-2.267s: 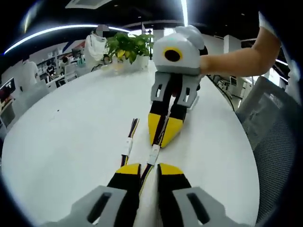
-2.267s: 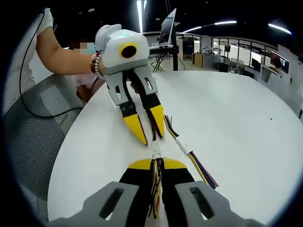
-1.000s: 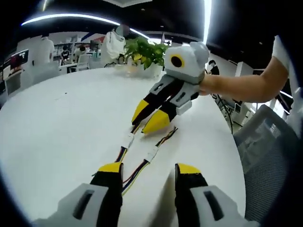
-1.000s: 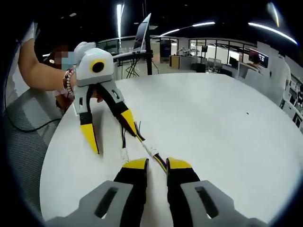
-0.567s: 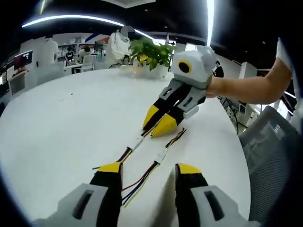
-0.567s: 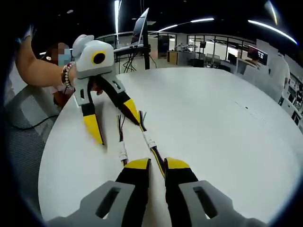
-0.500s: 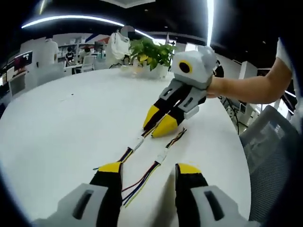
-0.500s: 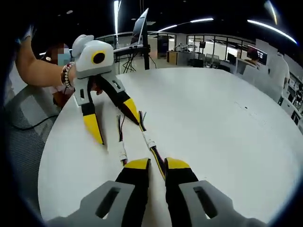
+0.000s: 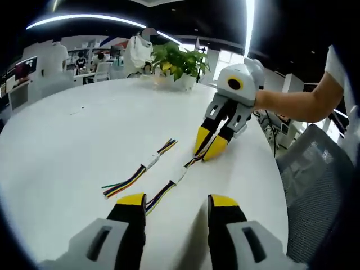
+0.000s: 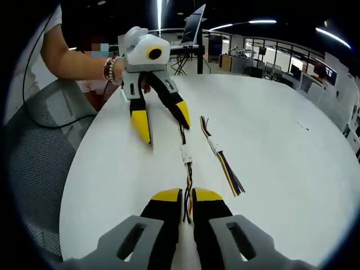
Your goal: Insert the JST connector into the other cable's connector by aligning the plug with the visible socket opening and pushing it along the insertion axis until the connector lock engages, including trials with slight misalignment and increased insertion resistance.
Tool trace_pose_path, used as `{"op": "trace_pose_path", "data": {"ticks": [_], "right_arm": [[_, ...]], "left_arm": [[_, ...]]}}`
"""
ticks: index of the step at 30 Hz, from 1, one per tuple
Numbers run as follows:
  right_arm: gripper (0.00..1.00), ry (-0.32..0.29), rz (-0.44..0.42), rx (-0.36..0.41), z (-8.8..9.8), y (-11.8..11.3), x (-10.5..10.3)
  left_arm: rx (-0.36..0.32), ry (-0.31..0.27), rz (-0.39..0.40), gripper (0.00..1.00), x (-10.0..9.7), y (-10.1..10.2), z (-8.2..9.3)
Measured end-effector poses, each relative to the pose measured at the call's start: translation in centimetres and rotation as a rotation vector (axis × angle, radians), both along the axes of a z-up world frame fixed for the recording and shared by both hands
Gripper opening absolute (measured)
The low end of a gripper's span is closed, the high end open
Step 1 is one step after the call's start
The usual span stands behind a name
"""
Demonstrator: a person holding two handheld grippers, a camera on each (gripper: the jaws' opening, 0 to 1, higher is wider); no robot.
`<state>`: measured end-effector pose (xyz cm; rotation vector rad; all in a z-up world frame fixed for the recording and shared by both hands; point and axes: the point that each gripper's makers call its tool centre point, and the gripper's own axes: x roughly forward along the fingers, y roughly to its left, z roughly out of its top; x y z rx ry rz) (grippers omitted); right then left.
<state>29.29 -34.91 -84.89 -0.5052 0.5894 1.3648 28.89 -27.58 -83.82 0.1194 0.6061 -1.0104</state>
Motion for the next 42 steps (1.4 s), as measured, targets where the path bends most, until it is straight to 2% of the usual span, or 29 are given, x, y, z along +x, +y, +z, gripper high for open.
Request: {"op": "trace_pose_path", "data": {"ticks": [6,11,15,20,23,25,29,34,37,42], "right_arm": [[0.02,-0.051,0.008,-0.023,-0.5,0.5,0.9],[0.01,-0.060,0.009,-0.012,-0.4,1.0,1.1],[0.01,-0.068,0.001,-0.007,-0.3,1.1,1.4],[0.01,-0.077,-0.056,-0.001,-0.4,0.9,1.9],[0.01,-0.072,-0.066,0.012,-0.4,1.0,1.9],[0.01,-0.051,-0.102,0.016,-0.4,1.0,1.9],[0.01,-0.052,-0.153,0.017,-0.4,0.9,2.3],[0.01,-0.059,-0.147,0.024,-0.4,1.2,2.2],[0.04,-0.080,-0.132,0.019,-0.2,1.2,2.2],[0.10,-0.079,-0.152,0.045,0.7,1.2,2.3]], "left_arm": [[0.013,-0.002,0.006,0.39,0.0,0.1,-0.2],[0.013,-0.001,0.007,0.39,0.1,0.2,-0.3],[-0.001,-0.013,0.017,0.37,0.3,0.5,0.4],[-0.028,0.000,0.018,0.35,0.1,0.3,0.8],[-0.020,0.000,0.010,0.35,-0.1,0.1,0.7],[-0.016,0.003,0.008,0.35,-0.2,0.0,0.6],[-0.010,0.002,0.008,0.35,-0.2,0.1,0.5],[-0.013,0.002,0.014,0.35,-0.2,0.2,0.6],[-0.010,0.004,0.016,0.35,-0.2,0.3,0.6],[-0.015,0.007,0.026,0.35,0.0,0.3,0.5]]}}
